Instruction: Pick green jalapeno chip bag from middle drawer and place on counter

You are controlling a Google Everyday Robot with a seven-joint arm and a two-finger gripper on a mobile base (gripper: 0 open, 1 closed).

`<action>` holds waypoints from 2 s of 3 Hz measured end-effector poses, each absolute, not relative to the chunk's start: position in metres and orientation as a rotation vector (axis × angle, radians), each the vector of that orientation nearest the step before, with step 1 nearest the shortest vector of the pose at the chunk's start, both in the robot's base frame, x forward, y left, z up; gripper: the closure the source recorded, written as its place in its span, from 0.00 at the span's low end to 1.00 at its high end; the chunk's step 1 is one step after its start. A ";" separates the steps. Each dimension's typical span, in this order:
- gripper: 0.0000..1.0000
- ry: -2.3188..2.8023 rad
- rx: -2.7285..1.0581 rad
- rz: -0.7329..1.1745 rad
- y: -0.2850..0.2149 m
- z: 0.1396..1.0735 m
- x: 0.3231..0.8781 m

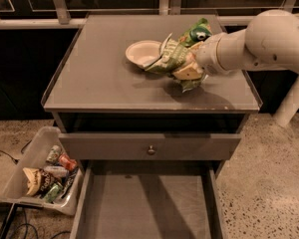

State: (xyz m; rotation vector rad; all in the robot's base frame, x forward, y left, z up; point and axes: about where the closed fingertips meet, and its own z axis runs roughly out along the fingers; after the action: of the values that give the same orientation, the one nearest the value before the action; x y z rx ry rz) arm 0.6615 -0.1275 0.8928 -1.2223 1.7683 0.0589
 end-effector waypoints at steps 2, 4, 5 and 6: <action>1.00 1.857 -1.316 0.089 -0.115 0.853 0.662; 0.60 1.857 -1.316 0.089 -0.115 0.853 0.662; 0.37 1.857 -1.316 0.089 -0.115 0.853 0.662; 0.14 1.857 -1.316 0.089 -0.115 0.853 0.662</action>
Offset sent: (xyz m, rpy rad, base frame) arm 0.0011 0.0105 -0.0373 -0.0548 0.0942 0.0274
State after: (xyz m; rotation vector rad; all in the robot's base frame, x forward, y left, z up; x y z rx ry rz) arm 0.6624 -0.1152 0.8532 -1.3158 1.8566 0.0895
